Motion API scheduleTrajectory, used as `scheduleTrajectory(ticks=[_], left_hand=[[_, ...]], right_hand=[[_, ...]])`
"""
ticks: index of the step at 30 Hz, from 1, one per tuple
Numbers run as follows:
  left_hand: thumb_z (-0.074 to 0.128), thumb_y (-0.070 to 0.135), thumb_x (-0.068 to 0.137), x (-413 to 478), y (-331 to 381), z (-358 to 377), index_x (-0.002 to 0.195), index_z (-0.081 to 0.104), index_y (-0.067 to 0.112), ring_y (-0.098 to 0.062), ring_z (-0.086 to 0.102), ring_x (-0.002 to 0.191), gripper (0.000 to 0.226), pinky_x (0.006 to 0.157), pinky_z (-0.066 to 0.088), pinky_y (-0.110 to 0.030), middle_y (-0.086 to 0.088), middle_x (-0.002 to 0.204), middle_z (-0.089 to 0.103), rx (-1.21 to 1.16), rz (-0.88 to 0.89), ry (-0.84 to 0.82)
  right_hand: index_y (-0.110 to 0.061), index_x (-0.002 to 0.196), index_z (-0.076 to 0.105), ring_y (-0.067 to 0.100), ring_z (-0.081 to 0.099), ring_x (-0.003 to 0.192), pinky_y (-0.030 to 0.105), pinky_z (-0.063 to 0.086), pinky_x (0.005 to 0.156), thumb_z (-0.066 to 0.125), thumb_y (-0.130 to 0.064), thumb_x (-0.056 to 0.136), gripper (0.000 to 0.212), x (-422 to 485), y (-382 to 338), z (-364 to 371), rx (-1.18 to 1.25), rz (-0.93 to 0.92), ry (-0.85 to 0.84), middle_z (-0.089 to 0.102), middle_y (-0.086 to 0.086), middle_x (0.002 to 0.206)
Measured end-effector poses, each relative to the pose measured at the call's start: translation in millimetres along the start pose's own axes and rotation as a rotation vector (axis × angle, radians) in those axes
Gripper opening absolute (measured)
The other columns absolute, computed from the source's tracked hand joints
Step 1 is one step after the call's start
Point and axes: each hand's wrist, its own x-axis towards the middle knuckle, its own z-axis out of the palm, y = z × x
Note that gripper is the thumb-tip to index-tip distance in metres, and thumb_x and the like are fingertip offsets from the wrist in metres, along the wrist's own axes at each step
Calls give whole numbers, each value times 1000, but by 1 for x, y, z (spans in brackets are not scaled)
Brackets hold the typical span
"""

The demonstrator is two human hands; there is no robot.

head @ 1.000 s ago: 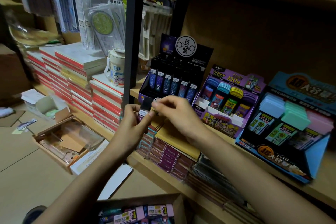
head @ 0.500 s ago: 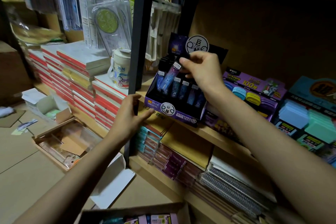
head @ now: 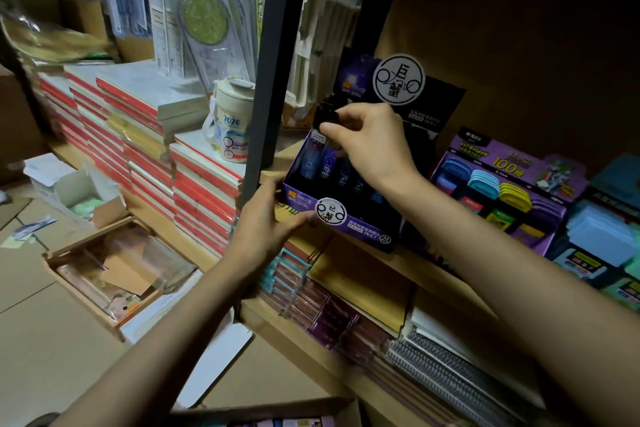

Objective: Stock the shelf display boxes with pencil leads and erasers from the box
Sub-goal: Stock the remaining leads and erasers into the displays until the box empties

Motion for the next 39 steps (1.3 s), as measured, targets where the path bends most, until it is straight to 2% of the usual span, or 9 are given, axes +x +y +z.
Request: scheduleTrajectory(ticks=[3, 8, 12, 16, 21, 24, 30, 34, 39], left_hand=[[71, 24, 80, 2, -1, -9, 137, 41, 18, -8, 51, 116, 64, 98, 43, -30, 2, 130, 54, 10, -5, -50], [70, 20, 82, -4, 7, -18, 139, 37, 14, -3, 43, 115, 67, 94, 38, -22, 9, 123, 46, 65, -11, -127], [67, 28, 84, -14, 15, -38, 133, 41, 15, -1, 43, 111, 57, 78, 38, -7, 12, 120, 45, 197, -38, -197], [62, 24, 88, -38, 16, -61, 121, 52, 16, -9, 54, 107, 36, 80, 44, -14, 4, 117, 56, 295, -118, -309], [63, 20, 89, -98, -6, -47, 111, 54, 16, -5, 57, 93, 24, 72, 48, -12, 0, 110, 59, 327, -250, -402], [64, 20, 89, -145, -39, -16, 113, 57, 8, -19, 60, 102, 28, 84, 48, -26, -9, 114, 62, 377, -384, -477], [66, 12, 86, -256, -112, 37, 124, 51, -3, -27, 57, 115, 43, 94, 45, -30, -16, 125, 58, 324, -593, -568], [68, 13, 85, -329, -154, 63, 124, 52, 4, -24, 54, 113, 44, 98, 42, -31, -16, 129, 55, 342, -723, -479], [66, 30, 85, -361, -191, 82, 138, 41, 13, -22, 44, 125, 61, 99, 36, -27, -9, 141, 42, 519, -629, -492]], right_hand=[[-2, 84, 70, 19, 69, 74, 43, 57, 73, 69, -18, 84, 15, 5, 8, 8, -19, 67, 21, 71, 10, 80], [0, 69, 66, 14, 66, 49, 24, 55, 51, 66, -27, 87, 32, 15, 5, 13, -183, 152, -59, 69, 15, 64], [-2, 70, 68, 18, 67, 57, 34, 58, 65, 66, -37, 85, 38, 2, -6, -1, -275, 106, -95, 69, 11, 63], [-12, 87, 70, 18, 65, 78, 40, 55, 77, 63, -33, 88, 23, -44, -10, -23, -258, 47, -193, 70, 5, 81], [-20, 103, 67, 10, 63, 88, 28, 51, 79, 61, -32, 89, 20, -133, 12, -21, -307, -17, -507, 69, -2, 101], [-21, 103, 64, 10, 62, 86, 31, 54, 76, 61, -30, 89, 18, -192, 47, -2, -352, 52, -686, 67, -2, 100], [-14, 103, 63, 23, 61, 96, 31, 47, 76, 61, -26, 88, 20, -303, 131, 45, -350, 348, -913, 64, 7, 104], [-9, 101, 60, 26, 59, 101, 26, 40, 70, 58, -18, 90, 14, -370, 177, 77, -248, 540, -946, 63, 12, 102], [-8, 127, 50, 23, 52, 114, 25, 42, 87, 58, -19, 92, 38, -418, 214, 107, -186, 690, -910, 49, 11, 130]])
